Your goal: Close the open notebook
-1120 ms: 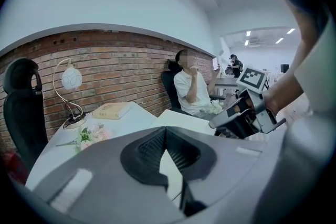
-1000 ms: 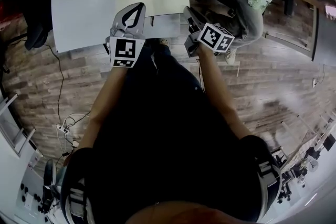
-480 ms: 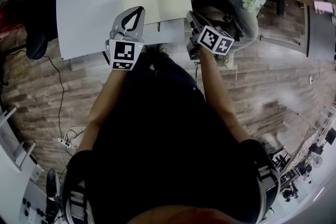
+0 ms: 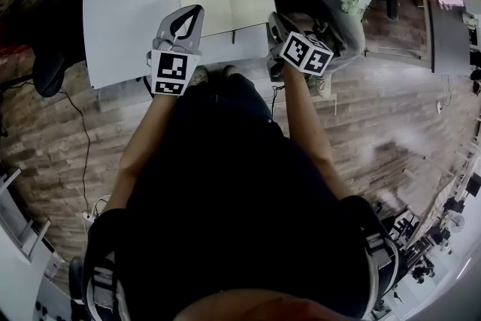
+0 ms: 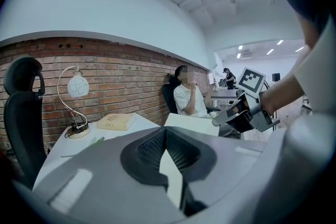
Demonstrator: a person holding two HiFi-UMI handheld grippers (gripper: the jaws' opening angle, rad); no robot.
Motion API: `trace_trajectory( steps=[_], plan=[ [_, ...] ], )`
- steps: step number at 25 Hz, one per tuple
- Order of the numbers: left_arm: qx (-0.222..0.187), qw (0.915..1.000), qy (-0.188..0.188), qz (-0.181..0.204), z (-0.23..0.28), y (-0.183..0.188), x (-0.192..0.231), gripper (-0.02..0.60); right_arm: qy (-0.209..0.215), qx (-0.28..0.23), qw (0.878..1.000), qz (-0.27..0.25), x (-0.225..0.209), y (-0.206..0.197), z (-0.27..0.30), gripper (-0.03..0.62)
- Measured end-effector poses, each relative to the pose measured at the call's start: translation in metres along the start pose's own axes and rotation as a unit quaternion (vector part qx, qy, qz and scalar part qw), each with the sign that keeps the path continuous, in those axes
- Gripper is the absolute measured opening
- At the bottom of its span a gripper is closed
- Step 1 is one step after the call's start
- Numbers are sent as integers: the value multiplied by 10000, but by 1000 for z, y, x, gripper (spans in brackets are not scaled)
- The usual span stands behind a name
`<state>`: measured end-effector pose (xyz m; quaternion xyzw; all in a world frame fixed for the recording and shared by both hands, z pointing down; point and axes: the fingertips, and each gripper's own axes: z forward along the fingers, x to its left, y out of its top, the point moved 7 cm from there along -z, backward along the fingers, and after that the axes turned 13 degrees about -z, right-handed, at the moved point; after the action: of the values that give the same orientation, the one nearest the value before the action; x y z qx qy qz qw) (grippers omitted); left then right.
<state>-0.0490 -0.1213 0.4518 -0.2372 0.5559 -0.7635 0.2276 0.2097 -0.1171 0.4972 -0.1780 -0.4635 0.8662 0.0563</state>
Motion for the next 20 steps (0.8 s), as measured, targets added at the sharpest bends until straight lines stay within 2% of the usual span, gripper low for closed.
trace_trajectory(
  steps=[4, 20],
  plan=[
    [-44, 10000, -70, -11, -7, -1, 6, 6, -256, -66, 9996, -46, 8, 2, -3, 34],
    [-202, 9997, -117, -32, -24, -1, 18, 6, -767, 17, 9918, -1018, 54, 19, -3, 29]
  ],
)
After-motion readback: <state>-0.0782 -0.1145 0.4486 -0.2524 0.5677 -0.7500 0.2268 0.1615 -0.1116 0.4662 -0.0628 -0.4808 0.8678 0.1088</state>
